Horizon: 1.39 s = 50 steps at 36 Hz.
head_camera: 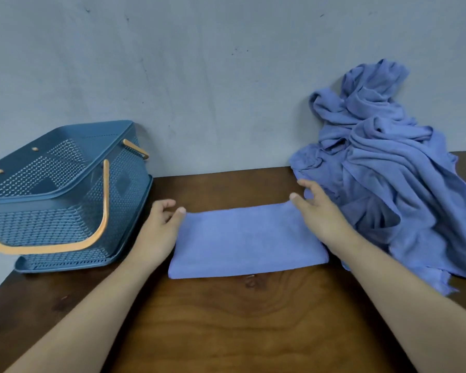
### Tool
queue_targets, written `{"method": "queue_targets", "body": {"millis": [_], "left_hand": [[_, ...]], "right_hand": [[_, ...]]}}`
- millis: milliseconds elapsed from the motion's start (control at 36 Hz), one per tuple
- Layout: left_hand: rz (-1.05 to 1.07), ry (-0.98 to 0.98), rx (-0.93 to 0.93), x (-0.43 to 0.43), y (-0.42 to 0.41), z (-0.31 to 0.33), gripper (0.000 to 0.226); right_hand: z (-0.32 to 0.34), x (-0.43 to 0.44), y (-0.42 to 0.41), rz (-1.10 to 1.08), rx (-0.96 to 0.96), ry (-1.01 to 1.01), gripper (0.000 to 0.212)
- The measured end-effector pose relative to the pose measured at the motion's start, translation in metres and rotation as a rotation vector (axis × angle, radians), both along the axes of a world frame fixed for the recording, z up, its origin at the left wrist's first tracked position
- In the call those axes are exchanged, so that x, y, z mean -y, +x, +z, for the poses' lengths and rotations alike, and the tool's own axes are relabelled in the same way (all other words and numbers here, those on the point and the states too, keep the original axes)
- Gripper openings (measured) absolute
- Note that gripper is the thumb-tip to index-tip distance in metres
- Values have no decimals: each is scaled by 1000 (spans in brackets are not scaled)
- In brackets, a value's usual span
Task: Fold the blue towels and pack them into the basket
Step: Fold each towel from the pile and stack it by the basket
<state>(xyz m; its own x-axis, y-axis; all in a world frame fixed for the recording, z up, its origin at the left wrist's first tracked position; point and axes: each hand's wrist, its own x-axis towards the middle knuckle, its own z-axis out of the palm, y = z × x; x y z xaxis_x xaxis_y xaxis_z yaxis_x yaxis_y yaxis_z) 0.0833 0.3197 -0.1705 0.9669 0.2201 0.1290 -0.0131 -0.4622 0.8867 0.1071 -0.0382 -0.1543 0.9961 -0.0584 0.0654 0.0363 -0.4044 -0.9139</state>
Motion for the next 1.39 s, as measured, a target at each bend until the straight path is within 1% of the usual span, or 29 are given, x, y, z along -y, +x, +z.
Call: {"method": "queue_targets", "body": {"millis": [56, 83, 139, 167, 250, 306, 417, 528, 694, 778, 889, 1000, 1111, 1194, 1250, 1389], "left_hand": [[-37, 14, -12, -6, -3, -11, 41], [-64, 12, -5, -10, -5, -14, 43], [-109, 53, 7, -13, -12, -17, 46], [-125, 89, 21, -12, -15, -17, 44], [-145, 213, 60, -5, -20, -17, 29], [-131, 274, 65, -1, -22, -16, 29], [-108, 269, 55, 4, -22, -10, 31], [-74, 208, 93, 0, -20, -8, 29], [-37, 253, 96, 4, -16, -9, 32], [-47, 326, 66, 7, -14, -10, 36], [-103, 537, 11, 6, -12, -16, 42], [-88, 625, -39, 3, -11, -18, 45], [-85, 668, -82, 4, -10, -18, 50], [-84, 668, -98, 4, -9, -19, 51], [-82, 679, -106, 4, -8, -19, 52], [-90, 687, -123, 6, -7, -13, 55]], "right_hand": [[-13, 3, -2, -7, 30, -71, 20], [-19, 5, -3, 0, 51, -95, 16], [-27, 8, -4, 32, 74, -146, 13], [-29, 8, -5, 33, 83, -164, 13], [-33, 6, -3, -1, 105, -184, 19], [-33, 7, -2, -6, 101, -204, 22], [-35, 11, -1, -11, 114, -214, 27], [-36, 11, -1, -21, 129, -194, 31], [-37, 10, 1, -29, 162, -217, 33], [-33, 7, -1, -29, 146, -246, 33], [-29, 6, -2, -36, 125, -271, 35], [-23, 5, -1, -69, 155, -300, 39], [-20, 3, -2, -77, 163, -419, 40], [-19, -2, -1, -38, 137, -624, 41], [-19, -5, 0, -26, 131, -722, 41], [-19, -7, -4, -65, 156, -822, 41]]}}
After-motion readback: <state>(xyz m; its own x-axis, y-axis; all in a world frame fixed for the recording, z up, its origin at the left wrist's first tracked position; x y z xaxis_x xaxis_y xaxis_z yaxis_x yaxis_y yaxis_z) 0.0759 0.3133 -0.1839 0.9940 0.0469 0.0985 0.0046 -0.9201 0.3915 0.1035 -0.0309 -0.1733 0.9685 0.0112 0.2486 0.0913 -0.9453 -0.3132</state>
